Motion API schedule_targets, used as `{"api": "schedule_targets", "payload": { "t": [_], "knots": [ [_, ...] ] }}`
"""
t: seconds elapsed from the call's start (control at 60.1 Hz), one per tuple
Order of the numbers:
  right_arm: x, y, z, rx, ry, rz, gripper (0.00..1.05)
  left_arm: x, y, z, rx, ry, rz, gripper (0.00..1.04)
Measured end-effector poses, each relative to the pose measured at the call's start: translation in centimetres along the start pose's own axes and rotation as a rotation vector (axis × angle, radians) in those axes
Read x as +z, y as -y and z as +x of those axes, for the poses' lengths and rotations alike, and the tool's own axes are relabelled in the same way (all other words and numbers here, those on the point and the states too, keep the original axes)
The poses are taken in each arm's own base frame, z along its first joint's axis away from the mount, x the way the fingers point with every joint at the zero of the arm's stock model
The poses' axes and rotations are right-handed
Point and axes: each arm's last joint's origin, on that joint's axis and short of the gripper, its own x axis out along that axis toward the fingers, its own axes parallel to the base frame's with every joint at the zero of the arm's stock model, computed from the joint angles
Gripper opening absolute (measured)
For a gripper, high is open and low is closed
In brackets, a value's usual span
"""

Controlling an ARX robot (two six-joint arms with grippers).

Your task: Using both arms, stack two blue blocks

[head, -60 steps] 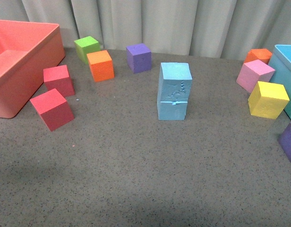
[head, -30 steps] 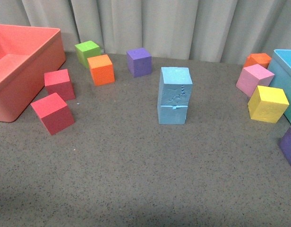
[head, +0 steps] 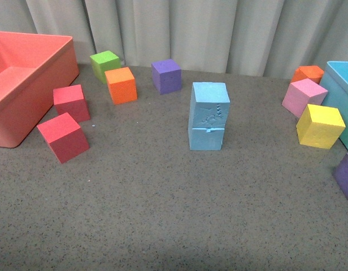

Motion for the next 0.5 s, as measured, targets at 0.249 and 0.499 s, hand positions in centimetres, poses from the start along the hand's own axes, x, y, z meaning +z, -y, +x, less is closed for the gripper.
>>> {"api": "schedule_targets", "payload": {
  "t": [0.249,0.499],
  "knots": [
    [0.0,0.0,0.0,0.0,0.0,0.0,0.95,0.1,0.0,-0.8,0.0,0.004,0.0,0.04],
    [0.0,0.0,0.0,0.0,0.0,0.0,0.95,0.1,0.0,-1.4,0.0,0.005,0.0,0.04]
  ]
}}
